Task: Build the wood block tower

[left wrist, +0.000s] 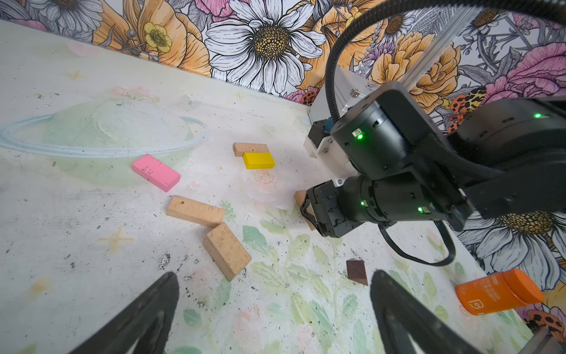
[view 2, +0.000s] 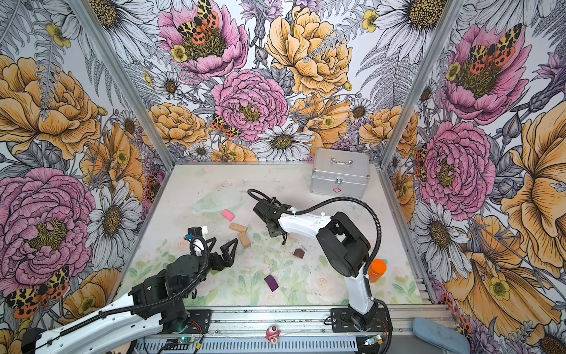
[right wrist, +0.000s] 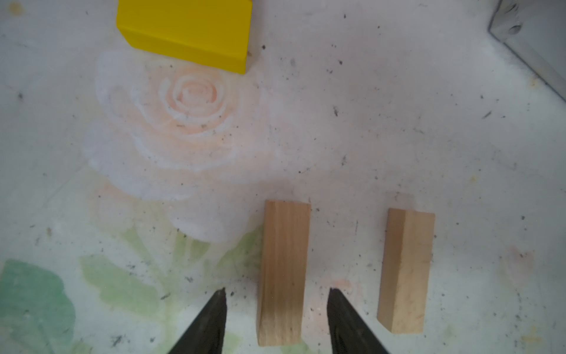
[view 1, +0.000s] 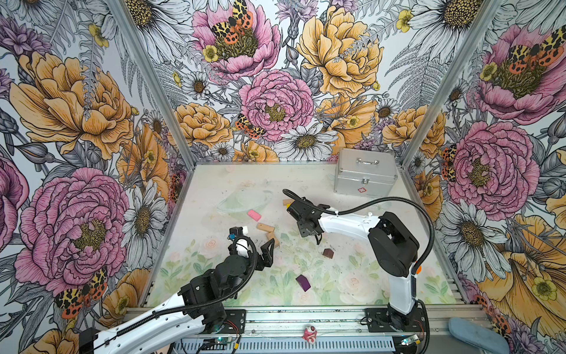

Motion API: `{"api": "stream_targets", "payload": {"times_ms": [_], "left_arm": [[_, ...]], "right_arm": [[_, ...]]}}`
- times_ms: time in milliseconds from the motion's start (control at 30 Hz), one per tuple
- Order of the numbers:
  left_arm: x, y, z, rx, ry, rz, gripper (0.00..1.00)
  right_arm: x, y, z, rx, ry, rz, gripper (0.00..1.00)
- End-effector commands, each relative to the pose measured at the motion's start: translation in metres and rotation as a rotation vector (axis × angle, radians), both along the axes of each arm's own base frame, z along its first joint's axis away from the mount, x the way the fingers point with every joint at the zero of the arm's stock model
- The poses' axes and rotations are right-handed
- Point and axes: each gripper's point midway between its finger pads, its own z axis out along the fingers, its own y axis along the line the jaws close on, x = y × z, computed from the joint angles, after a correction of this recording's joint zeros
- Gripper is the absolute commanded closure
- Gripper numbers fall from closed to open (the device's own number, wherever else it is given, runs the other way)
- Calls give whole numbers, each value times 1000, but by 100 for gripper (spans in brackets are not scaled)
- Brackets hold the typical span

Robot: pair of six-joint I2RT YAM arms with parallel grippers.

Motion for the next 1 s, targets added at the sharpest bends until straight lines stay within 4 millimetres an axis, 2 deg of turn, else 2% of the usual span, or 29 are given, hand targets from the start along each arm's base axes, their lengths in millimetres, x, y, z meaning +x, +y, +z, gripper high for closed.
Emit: {"api": "stream_targets", "payload": {"times_ms": [0, 167, 300, 567, 667, 700, 800, 867, 900, 967], "left_arm": [[0, 5, -3, 23, -3, 17, 1], [2, 5, -1, 30, -14, 22, 1], [3, 4, -1, 41, -13, 22, 1], [7, -2, -2, 47, -12, 17, 1], [9, -4, -1, 47, -12, 15, 1], [9, -5, -1, 48, -11, 13, 1], [9, -7, 0, 51, -7, 7, 1], [9, -8, 0, 51, -5, 6, 1], [9, -8, -1, 52, -4, 5, 1], [10, -8, 0, 50, -5, 5, 1]], "right_arm": [[15, -2, -6, -4, -12, -25, 45], [21, -8, -23, 15, 27, -57, 48], [21, -18, -31, 25, 45, -86, 60], [15, -42, -22, -31, 9, -100, 57], [13, -44, -15, -25, 0, -92, 54], [12, -44, -11, -19, -5, -87, 53], [10, -47, 3, -2, -24, -78, 38], [9, -49, 12, 26, -24, -67, 8], [8, -50, 14, 45, -17, -62, 1], [7, -54, 17, 71, -11, -69, 0]]}}
